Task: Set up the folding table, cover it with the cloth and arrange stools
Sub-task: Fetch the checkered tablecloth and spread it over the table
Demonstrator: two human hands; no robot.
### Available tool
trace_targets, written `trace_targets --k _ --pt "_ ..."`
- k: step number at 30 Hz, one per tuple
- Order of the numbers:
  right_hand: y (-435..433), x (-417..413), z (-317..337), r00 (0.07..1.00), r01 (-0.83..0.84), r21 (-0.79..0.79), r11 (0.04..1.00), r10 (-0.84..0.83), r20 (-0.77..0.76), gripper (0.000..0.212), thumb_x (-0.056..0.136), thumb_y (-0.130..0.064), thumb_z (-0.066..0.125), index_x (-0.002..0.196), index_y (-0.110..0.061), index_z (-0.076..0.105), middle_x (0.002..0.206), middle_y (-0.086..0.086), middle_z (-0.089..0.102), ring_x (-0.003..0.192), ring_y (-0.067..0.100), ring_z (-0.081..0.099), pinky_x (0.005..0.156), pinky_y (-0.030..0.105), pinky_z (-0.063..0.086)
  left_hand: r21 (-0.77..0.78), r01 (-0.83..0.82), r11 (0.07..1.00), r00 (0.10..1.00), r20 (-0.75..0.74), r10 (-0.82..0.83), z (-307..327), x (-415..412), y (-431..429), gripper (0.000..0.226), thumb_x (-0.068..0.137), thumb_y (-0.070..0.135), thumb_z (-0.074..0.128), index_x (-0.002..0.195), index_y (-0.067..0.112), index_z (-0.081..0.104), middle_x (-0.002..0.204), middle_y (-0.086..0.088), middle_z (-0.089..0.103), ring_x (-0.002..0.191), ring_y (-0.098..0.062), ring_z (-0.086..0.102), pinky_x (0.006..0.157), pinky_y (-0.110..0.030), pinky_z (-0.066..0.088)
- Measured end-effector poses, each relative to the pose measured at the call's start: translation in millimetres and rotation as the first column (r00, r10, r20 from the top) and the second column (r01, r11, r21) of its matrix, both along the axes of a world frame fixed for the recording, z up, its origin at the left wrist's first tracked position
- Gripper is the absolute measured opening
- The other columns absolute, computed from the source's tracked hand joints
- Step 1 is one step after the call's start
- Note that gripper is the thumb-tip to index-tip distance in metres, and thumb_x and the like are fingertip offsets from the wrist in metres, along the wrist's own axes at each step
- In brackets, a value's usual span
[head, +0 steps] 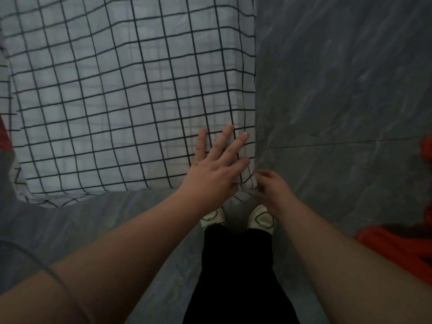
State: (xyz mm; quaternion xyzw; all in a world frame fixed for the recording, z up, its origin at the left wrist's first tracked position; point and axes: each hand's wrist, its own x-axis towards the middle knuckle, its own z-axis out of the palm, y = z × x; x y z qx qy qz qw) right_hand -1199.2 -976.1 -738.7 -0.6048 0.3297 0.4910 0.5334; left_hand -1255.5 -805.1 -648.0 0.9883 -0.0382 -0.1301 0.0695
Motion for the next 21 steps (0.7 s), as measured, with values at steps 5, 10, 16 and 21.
trace_targets --k 5,10,16,21 --pt "20.6 7.4 5.5 0.928 -0.124 -0.311 0.942 0.221 0.3 0.016 0.095 -0.008 0.05 0.095 -0.02 0.06 0.106 0.01 0.066 0.095 0.025 0.063 0.088 0.04 0.052 0.024 -0.02 1.0 0.999 -0.046 0.021 2.0 2.7 -2.9 0.042 0.077 0.035 0.067 0.118 0.026 0.06 0.165 -0.006 0.02 0.153 -0.038 0.001 0.113 -0.073 0.003" --pt "11.3 9.0 47.9 0.586 -0.372 -0.297 0.879 0.471 0.659 0.063 0.077 0.0 0.05 0.137 -0.017 0.047 0.136 0.003 0.052 0.125 0.015 0.05 0.107 0.028 0.039 0.071 -0.02 0.997 0.998 -0.059 0.025 4.6 4.5 -4.6 0.047 0.077 0.038 0.07 0.119 0.025 0.055 0.165 -0.008 0.019 0.153 -0.039 0.0 0.113 -0.073 0.0" --pt "8.5 -21.5 38.9 0.401 -0.751 -0.189 0.633 0.665 0.63 0.082 0.081 -0.021 0.067 0.152 -0.029 0.027 0.152 -0.007 0.041 0.137 0.009 0.044 0.108 0.03 0.041 0.067 -0.033 0.997 0.996 -0.077 0.038 5.3 6.5 -6.2 0.053 0.076 0.038 0.068 0.126 0.023 0.06 0.164 -0.008 0.023 0.152 -0.04 0.004 0.111 -0.075 0.008" --pt "25.7 -25.4 28.7 0.279 -0.616 -0.496 0.612 0.759 0.589 0.039 0.091 -0.004 0.057 0.129 -0.013 0.06 0.113 0.014 0.071 0.099 0.036 0.067 0.076 0.031 0.046 0.064 -0.021 0.998 0.996 -0.089 0.026 2.2 6.1 -5.9 0.044 0.079 0.038 0.06 0.12 0.02 0.061 0.164 -0.01 0.023 0.152 -0.042 0.004 0.11 -0.076 0.008"
